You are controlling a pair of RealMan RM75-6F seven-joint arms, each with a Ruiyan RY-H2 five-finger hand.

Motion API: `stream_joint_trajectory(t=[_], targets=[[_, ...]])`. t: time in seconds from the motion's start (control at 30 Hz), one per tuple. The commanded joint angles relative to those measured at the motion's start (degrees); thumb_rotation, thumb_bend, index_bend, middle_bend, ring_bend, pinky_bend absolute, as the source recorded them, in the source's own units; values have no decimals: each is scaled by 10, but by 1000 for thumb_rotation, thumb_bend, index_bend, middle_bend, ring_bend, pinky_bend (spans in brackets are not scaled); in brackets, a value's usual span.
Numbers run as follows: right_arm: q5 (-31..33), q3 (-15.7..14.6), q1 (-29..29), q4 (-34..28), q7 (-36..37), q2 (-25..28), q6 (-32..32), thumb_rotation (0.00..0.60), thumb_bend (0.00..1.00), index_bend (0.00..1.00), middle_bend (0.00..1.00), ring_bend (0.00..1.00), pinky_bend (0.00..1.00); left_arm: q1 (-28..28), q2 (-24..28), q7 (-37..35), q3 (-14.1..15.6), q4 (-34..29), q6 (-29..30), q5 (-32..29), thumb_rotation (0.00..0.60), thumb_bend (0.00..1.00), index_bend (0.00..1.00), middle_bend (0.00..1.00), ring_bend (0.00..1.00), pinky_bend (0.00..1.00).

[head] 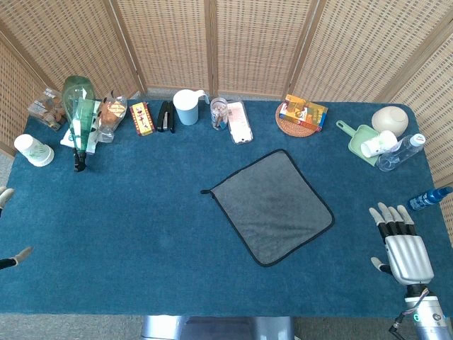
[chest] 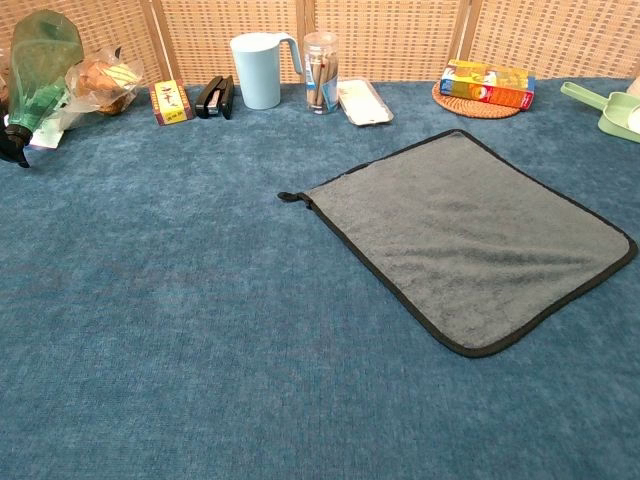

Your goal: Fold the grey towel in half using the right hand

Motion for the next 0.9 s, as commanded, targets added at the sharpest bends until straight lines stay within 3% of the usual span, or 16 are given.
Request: stream_joint_trajectory(t=[0.03,0.4,0.57,0.8,0.9], targets=[[-6,-3,0,4,6,-1,4,600,0,0,0,0,0,2,0,-2,1,0,3,3,600,81,0,0,0,0],[-30,-11,6,-5,15,-9,1,600,0,8,0,0,0,9,7,-22,5,-1,16,25,600,80,0,0,0,0],[-39,-3,44,4,-25,-42,-45,600,0,11,0,0,0,11,8,-23,5,-3,18,24,600,81,0,0,0,0],[-42,3,76,22,-40,-74,-77,600,0,162,0,0,0,12,8,-23,4,-3,17,20,600,81,0,0,0,0],[-42,5,89,25,-42,-82,-92,600,16,177,0,0,0,12,8,-23,4,-3,15,20,600,80,0,0,0,0]])
